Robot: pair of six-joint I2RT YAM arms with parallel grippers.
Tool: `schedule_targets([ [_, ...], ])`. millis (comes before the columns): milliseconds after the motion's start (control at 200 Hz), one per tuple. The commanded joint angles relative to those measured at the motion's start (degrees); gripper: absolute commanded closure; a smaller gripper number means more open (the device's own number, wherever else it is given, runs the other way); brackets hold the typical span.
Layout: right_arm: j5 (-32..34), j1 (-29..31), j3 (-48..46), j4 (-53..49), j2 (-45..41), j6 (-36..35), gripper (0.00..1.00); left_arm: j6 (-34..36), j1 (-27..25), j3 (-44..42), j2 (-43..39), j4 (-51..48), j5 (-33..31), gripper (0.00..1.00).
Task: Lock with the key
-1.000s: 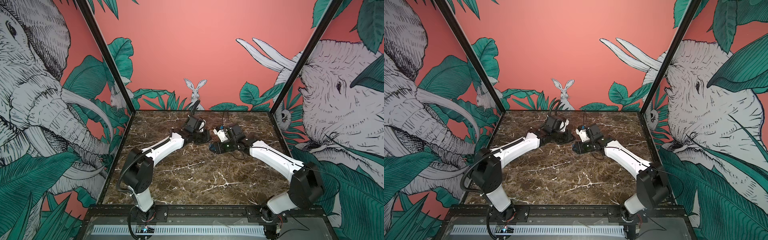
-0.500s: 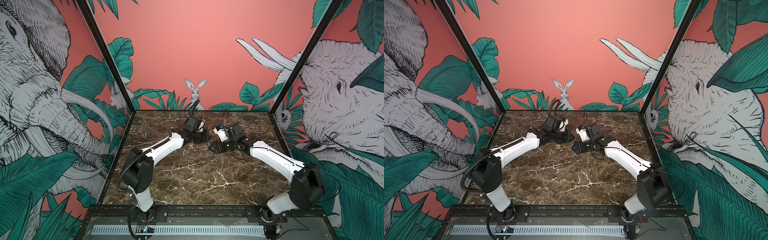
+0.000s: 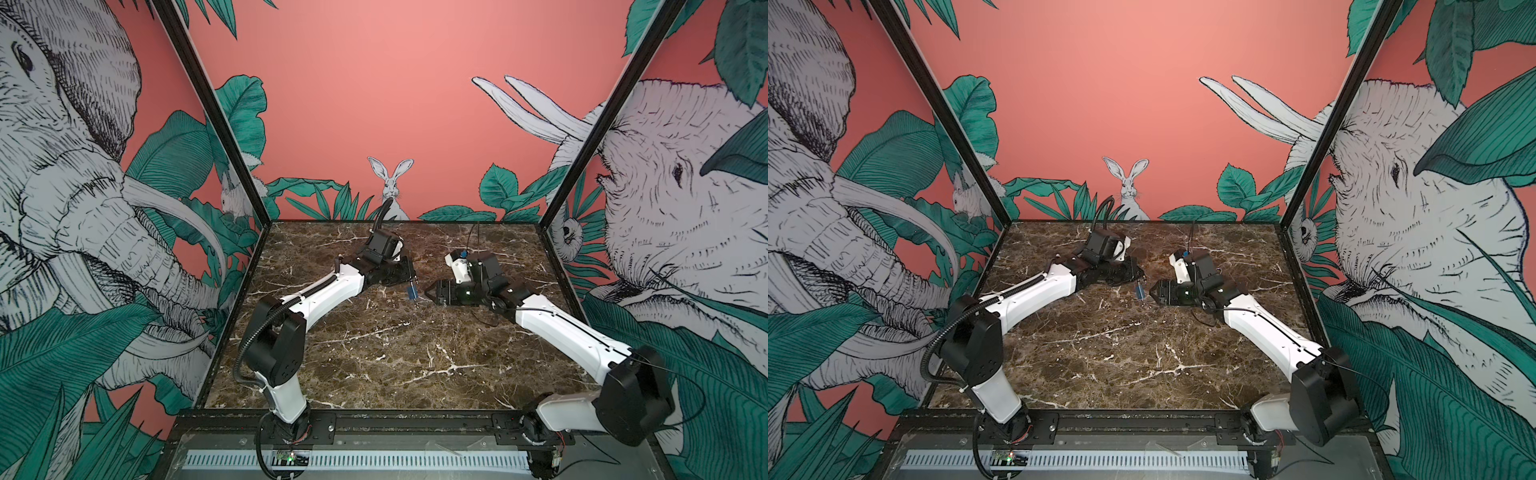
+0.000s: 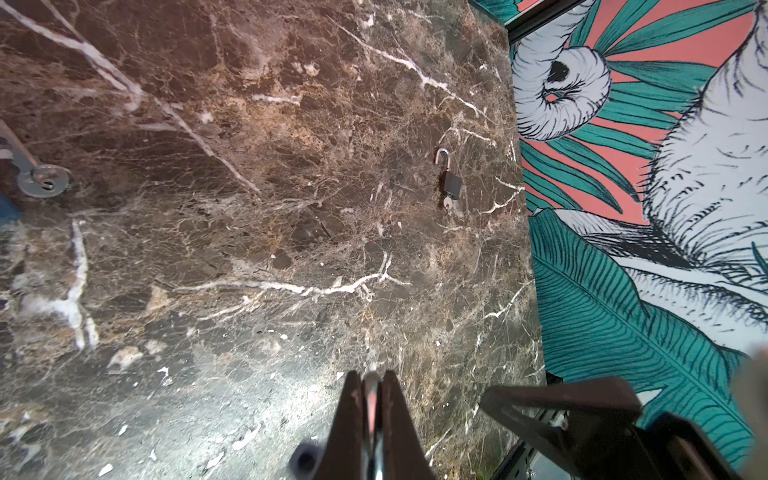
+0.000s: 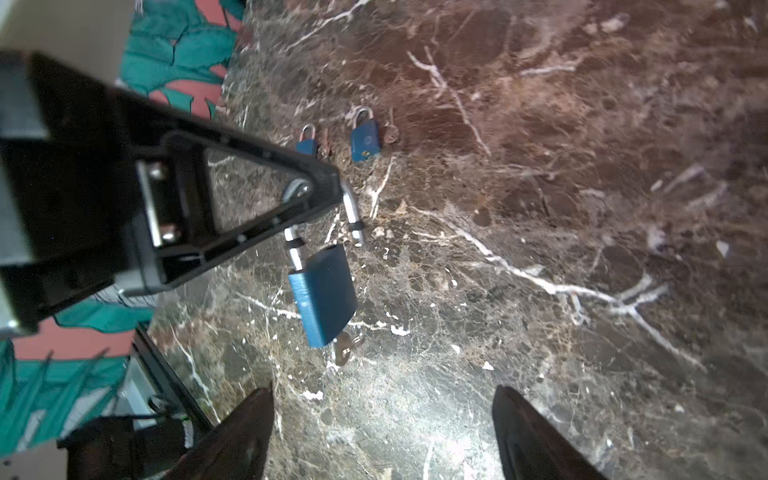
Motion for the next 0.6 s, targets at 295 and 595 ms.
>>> schedule_targets([
  [295, -1.4, -0.4, -19.8, 44.0, -2.4, 48.3, 0.26, -1.9, 0.0, -1.8, -5.2, 8.2, -2.0, 1.0],
  [595, -3.7, -0.3, -22.9, 72.9, 10.4, 63.5, 0.28, -3.8, -0.1, -4.6, -7.8, 15.2, -4.5, 1.0],
])
